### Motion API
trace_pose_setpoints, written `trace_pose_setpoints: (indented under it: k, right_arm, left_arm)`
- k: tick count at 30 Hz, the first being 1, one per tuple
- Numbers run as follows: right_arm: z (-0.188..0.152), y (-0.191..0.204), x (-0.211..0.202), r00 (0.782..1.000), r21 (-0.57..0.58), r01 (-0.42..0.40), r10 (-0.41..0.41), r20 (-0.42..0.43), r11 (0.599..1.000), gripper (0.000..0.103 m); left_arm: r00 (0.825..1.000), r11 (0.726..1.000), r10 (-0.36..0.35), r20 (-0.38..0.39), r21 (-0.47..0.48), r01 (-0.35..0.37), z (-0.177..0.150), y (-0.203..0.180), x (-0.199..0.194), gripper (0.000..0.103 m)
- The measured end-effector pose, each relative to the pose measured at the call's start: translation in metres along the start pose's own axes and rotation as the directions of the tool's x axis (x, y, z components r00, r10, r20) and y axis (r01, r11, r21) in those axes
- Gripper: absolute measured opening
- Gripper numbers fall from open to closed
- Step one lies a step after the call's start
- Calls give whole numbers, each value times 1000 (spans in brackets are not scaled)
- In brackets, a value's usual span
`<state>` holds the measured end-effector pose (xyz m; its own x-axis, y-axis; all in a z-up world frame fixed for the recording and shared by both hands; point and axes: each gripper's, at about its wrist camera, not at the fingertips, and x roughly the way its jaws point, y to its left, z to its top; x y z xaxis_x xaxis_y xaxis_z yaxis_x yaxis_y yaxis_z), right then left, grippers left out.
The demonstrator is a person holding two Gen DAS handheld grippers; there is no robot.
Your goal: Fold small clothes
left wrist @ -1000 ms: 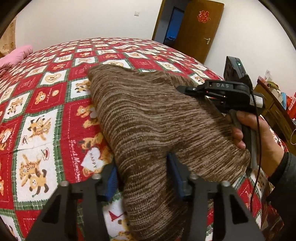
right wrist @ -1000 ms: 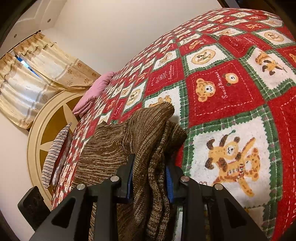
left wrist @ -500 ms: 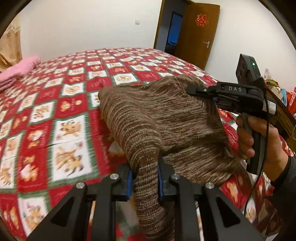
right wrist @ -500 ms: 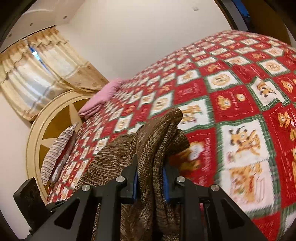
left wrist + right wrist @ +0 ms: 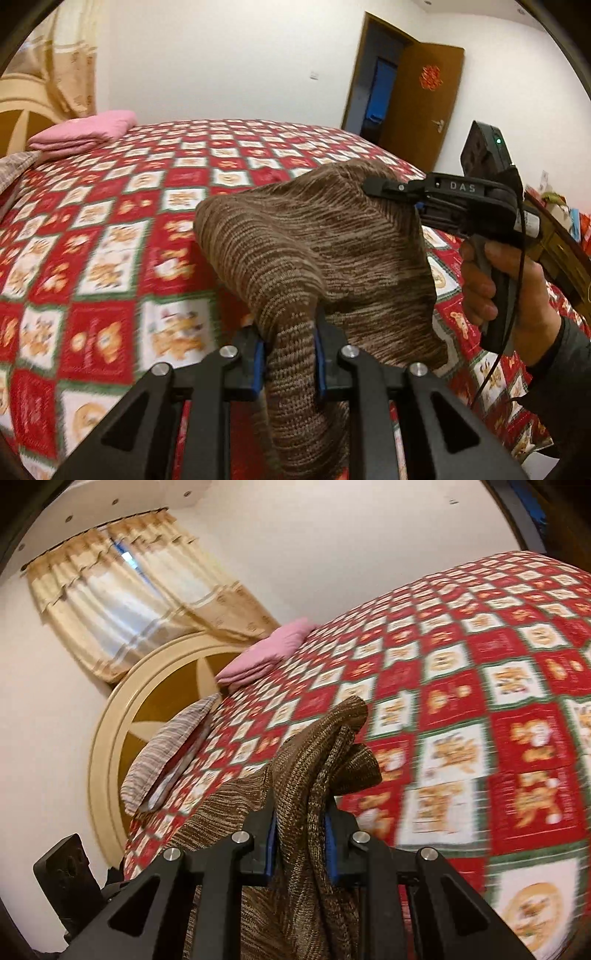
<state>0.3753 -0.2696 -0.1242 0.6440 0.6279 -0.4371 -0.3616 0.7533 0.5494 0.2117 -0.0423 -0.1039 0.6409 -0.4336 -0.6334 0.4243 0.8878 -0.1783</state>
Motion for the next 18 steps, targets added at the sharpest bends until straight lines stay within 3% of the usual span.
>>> trace_pose_setpoints:
  k: [8,18]
  right_arm:
    - [-8,53,41,996,-47,-79,77,-50,996,21]
    - [-16,120,99,979,-116,-162,146,-139,980,21]
  left_arm:
    - [995,996,76,58,-44,-73,-14,38,-40,22]
    - [976,978,197,95,-91,-188,-38,78,-70,22]
